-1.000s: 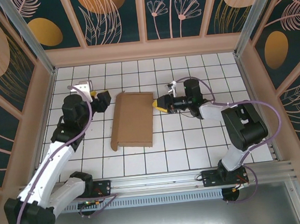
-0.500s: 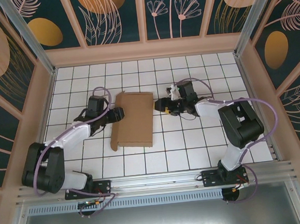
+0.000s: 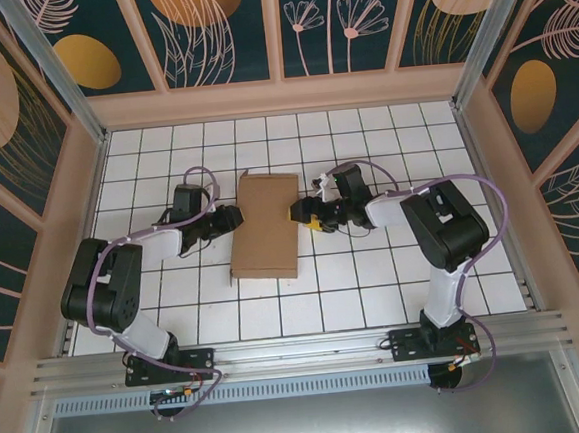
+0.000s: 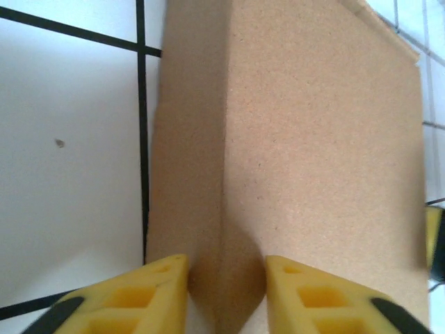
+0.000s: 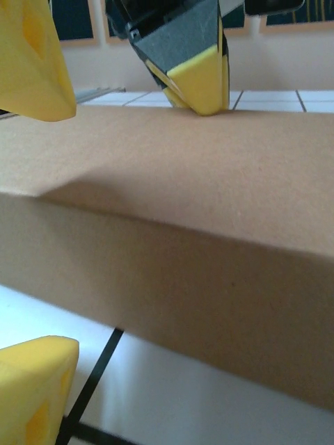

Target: Fold the paper box

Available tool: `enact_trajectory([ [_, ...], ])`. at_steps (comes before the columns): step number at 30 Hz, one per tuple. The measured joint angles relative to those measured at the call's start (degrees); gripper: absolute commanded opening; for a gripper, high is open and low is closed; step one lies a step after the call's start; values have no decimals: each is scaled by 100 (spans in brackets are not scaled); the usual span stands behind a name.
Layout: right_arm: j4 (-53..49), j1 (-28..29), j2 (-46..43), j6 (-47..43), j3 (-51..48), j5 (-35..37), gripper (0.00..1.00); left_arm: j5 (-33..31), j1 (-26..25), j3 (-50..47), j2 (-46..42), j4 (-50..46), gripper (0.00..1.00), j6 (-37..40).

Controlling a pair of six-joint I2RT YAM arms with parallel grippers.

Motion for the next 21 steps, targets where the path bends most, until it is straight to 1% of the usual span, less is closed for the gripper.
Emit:
enact_trajectory([
  [2, 118, 0, 44, 81, 0, -66, 84, 208, 94, -4, 79, 133, 21, -92],
  [8, 157, 0, 68, 155, 44, -109, 87, 656, 328, -42, 214, 341, 14, -245],
  [13, -205, 48, 125, 92, 289, -7, 89, 1005, 463, -81, 372, 588, 12, -332],
  [18, -514, 133, 157, -11, 492, 151, 93, 1165, 533, -129, 437, 752, 6, -393],
  [21, -741, 177, 157, -22, 605, 299, 94, 1268, 599, -181, 461, 874, 5, -433],
])
